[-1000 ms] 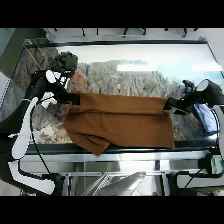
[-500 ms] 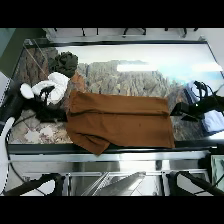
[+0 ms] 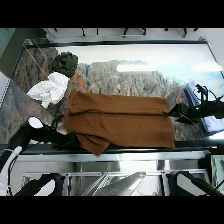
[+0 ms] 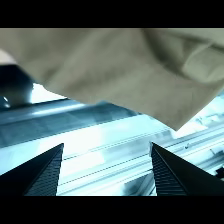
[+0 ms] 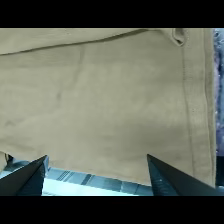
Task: Fold the shirts.
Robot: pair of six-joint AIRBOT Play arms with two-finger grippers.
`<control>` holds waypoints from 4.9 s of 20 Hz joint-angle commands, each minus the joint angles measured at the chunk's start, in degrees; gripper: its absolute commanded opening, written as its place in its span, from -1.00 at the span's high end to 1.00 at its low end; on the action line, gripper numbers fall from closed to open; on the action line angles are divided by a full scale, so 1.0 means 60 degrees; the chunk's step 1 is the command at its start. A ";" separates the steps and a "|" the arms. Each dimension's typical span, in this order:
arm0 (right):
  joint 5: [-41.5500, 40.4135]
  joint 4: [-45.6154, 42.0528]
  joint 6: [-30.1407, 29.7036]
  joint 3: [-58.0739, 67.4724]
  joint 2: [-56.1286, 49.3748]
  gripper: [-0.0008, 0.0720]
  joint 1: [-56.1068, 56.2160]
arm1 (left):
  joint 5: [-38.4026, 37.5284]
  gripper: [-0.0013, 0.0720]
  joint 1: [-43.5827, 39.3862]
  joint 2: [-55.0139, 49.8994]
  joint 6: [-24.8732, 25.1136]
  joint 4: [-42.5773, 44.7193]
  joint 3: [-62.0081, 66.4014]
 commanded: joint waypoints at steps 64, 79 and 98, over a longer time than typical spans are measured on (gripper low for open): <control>0.1417 -0.2659 0.1315 -0.3789 0.6583 0.91 0.0463 | -0.3322 0.93 -0.1869 0.6237 -0.3166 0.1177 0.1869; -0.1920 -0.3038 0.0976 -0.1239 0.2065 0.91 0.0466 | 0.0415 0.93 -0.1566 -0.3421 -0.0525 0.2324 0.9133; -0.2710 -0.2721 0.0769 -0.0350 -0.1716 0.91 0.0477 | -0.1198 0.93 -0.1869 -0.6335 0.0011 0.3107 1.1147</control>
